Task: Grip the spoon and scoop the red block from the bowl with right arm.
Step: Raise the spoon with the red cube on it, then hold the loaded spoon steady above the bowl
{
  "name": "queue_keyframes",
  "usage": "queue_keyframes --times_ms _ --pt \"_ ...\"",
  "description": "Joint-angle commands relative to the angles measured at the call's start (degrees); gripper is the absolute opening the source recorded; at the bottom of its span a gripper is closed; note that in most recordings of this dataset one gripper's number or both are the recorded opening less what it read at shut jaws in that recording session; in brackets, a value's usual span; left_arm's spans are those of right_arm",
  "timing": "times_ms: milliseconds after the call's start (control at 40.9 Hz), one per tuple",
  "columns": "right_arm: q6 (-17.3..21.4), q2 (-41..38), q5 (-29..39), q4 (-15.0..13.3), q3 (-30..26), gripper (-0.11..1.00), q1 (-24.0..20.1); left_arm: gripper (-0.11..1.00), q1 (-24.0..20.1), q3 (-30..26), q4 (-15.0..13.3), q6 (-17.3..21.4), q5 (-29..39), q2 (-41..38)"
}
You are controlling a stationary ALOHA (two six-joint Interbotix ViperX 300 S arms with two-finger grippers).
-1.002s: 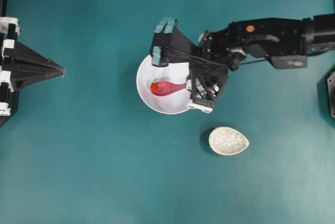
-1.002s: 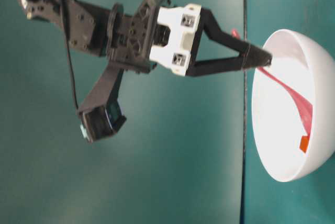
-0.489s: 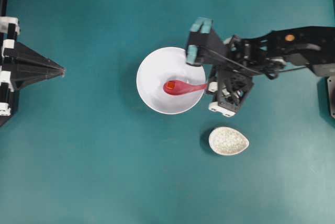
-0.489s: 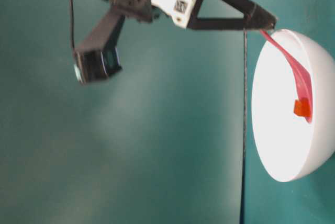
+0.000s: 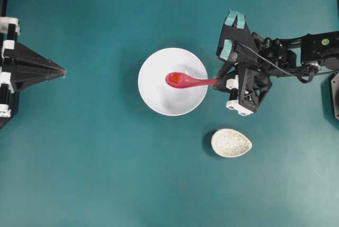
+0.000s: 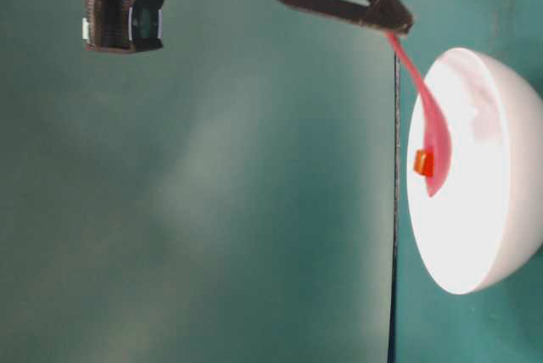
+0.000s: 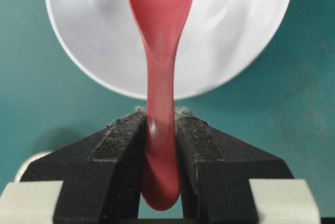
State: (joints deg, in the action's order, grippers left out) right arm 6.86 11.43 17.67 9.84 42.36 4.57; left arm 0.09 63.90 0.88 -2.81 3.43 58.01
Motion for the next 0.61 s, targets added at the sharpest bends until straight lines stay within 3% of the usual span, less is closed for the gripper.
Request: queue_keyframes --times_ms 0,587 --pt "-0.2 1.4 -0.7 -0.4 -1.4 0.25 -0.2 0.01 0.0 -1.2 0.2 0.0 -0.3 -0.2" --pt "-0.1 2.5 1.6 -3.7 -6.1 0.25 -0.2 0.01 0.0 -1.3 0.2 -0.5 -0.3 -0.2"
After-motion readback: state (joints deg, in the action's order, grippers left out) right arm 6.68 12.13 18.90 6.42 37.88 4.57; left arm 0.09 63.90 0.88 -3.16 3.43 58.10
